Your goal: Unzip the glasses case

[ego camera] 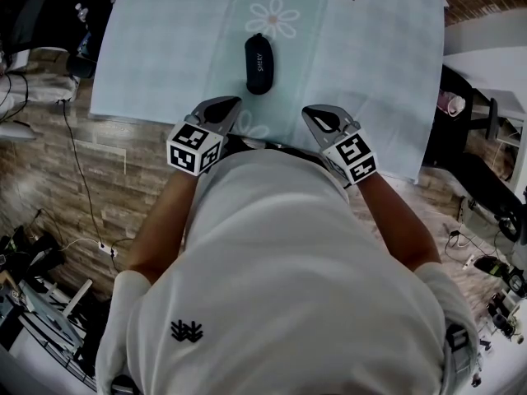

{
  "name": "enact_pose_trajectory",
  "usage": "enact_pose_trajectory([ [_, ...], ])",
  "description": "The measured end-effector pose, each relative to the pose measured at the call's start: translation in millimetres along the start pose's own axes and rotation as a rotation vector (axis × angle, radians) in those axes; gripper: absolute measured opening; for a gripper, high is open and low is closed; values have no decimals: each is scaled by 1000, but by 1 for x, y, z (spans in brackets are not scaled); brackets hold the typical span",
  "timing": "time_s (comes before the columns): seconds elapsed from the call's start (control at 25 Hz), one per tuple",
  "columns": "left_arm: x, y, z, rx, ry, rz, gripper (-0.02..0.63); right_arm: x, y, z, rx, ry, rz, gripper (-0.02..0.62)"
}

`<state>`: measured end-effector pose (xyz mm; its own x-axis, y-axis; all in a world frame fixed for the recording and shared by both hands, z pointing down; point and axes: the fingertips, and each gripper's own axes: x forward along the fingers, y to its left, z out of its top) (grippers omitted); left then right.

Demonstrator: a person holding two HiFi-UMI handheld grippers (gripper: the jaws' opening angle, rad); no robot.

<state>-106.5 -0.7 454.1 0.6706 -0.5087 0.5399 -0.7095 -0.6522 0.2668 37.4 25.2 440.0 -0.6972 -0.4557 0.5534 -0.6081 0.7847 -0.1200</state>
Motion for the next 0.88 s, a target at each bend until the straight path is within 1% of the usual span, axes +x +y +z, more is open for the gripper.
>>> enact_pose_trajectory([
  [0.6,6,5,3,8,25,-14,57,10,-9,1,8,15,4,0],
  [0.88,13,11,10,10,20,-17,57,16,-16,5,4,10,4,0],
])
